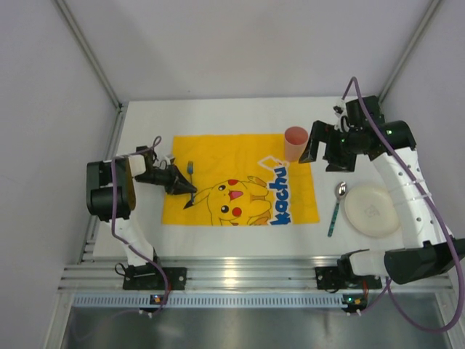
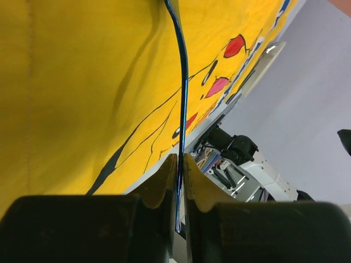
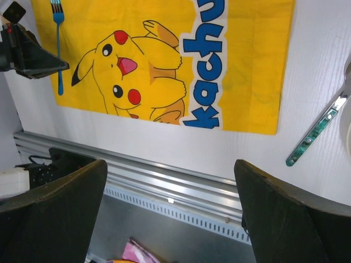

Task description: Set the dinner table for one person

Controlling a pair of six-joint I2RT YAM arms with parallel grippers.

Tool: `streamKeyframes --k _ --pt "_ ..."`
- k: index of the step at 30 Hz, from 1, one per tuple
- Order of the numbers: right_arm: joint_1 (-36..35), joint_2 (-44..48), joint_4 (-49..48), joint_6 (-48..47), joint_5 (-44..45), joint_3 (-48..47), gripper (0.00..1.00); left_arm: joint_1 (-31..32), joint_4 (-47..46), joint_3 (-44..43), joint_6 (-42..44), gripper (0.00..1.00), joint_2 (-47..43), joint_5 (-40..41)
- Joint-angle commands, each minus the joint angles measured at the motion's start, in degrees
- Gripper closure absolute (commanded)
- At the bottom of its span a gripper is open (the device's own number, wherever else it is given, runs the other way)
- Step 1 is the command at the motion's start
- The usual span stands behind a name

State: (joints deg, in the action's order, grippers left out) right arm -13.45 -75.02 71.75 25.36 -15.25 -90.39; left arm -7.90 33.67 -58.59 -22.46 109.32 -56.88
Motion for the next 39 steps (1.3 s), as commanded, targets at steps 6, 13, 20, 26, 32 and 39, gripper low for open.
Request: streamKeyframes --k 6,13,20,26,32,39 --pt "0.0 -1.3 -1.5 -2.1 -1.9 -0.1 0.0 -1.7 13.9 -3.3 4.8 0.86 -1.8 14.1" --pt "0.1 -2.1 -1.9 -2.2 -1.4 -0.2 0.0 -1.8 18.5 -6.4 5.8 0.35 -3.9 22.5" --pt "0.1 -0.4 -2.9 -2.4 7.1 4.8 0.0 -1.7 23.2 -11.6 4.6 0.19 -8.8 33.8" --pt "4.0 0.4 -11.2 0.2 20.8 24.3 0.0 -1.6 19.3 -10.9 -0.4 0.19 -22.6 34.3" --pt "13.0 -4.9 -17.9 -1.0 29.0 35.0 0.0 5.8 14.8 -3.3 -6.3 0.18 -37.5 33.8" --pt "15.3 -12.0 -21.7 -0.7 24.6 34.7 0.02 18.6 13.9 3.2 -13.0 0.18 -45.3 38.9"
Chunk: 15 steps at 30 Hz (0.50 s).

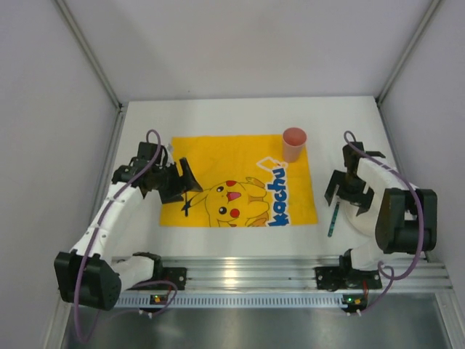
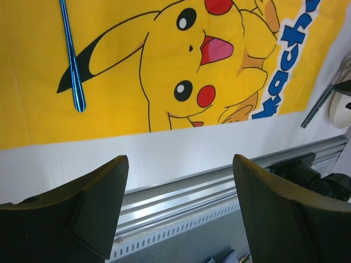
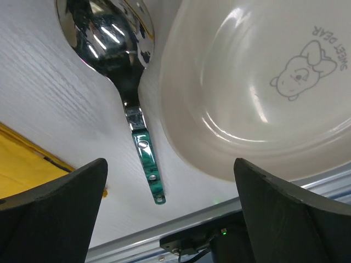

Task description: Set the dinner table for one person

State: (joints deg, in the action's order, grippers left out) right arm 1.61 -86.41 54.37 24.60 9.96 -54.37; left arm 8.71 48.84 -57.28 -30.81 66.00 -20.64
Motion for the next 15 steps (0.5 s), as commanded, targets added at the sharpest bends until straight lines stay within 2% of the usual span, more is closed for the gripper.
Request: streamKeyframes --k 1,11,12,13,14,15 --pt "0.2 -0.9 -4.4 0.4 -1.1 -1.6 0.02 2.5 -1.2 2.2 -4.8 0.18 -2.7 2.6" --pt "0.8 -3.7 -4.6 2.5 2.4 -3.7 0.04 4.4 4.0 -1.3 -1.4 0.18 -2.9 5.7" --pt "0.8 -4.4 -4.8 3.1 3.0 -4.2 0.07 4.4 4.0 -1.4 -1.3 0.18 -2.6 5.6" --pt "0.8 -5.9 -4.8 3.4 4.9 -5.3 0.14 4.4 4.0 -1.4 -1.3 0.18 -2.5 5.6" --pt "1.1 -6.6 -5.1 3.4 5.4 -5.7 0.32 4.4 4.1 -1.4 -1.2 0.18 -2.5 5.4" --pt "1.6 -7.4 -5.5 3.3 5.6 -6.1 0.38 4.5 4.0 -1.7 -1.1 0.18 -2.4 5.4"
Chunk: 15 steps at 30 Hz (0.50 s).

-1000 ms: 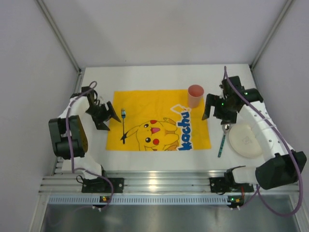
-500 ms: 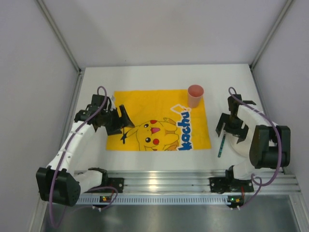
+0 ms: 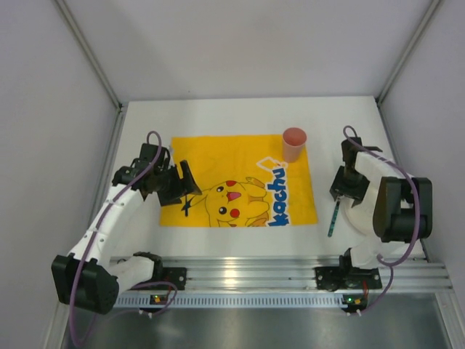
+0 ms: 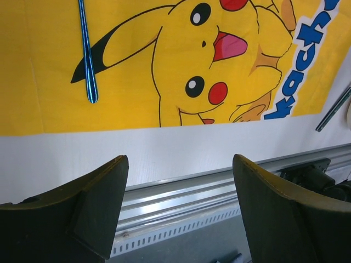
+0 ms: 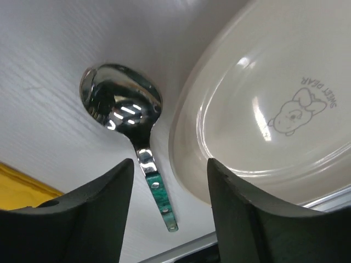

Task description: Set the dinner table for one person

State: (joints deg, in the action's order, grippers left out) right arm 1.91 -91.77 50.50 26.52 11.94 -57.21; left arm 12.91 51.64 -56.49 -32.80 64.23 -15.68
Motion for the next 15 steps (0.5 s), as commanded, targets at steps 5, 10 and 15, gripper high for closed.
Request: streamKeyframes --k 5,10,15 --pt "3.8 -5.3 -3.0 0.5 4.1 -3.8 0.62 0.4 2.8 -3.4 2.2 0.18 -0.6 1.3" --pt "4.5 -7.6 -4.5 -0.7 4.4 -2.5 1.0 0.3 3.6 -2.0 2.6 0.18 -1.1 1.8" --pt "4.4 -8.2 -4.8 -1.2 3.2 -2.8 1.0 0.3 2.6 0.3 1.6 0.18 -3.0 1.8"
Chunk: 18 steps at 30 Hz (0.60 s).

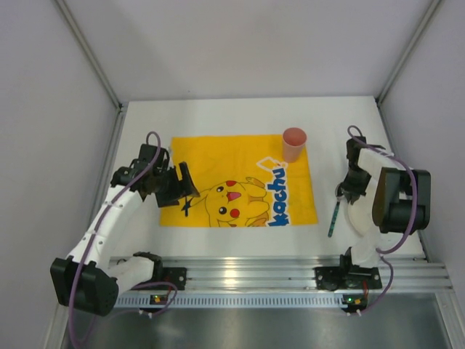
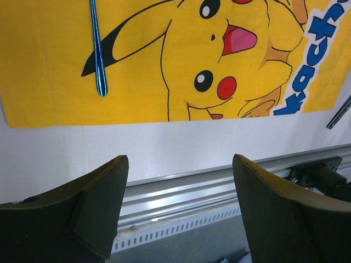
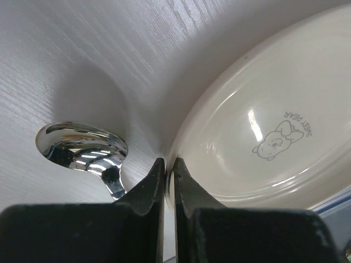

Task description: Set the dinner table for one person

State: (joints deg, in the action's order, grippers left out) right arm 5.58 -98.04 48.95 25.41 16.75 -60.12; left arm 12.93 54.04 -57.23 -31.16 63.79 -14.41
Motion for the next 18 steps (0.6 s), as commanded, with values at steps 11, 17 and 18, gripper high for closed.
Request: streamKeyframes --k 11,17,18 --pt "0.7 11.0 9.9 0.3 8.0 -19.7 1.0 0.3 -1.6 -2.4 0.1 0.18 -5.7 2.2" --pt "-11.7 13.3 17.1 0.9 16.6 -50.1 1.0 0.3 -1.3 -6.2 1.4 0.18 -7.7 5.6" --pt "-15.4 12.4 17.4 -0.2 19.6 -59.1 1.0 0.3 -0.9 -6.8 1.4 0.18 -7.8 5.9"
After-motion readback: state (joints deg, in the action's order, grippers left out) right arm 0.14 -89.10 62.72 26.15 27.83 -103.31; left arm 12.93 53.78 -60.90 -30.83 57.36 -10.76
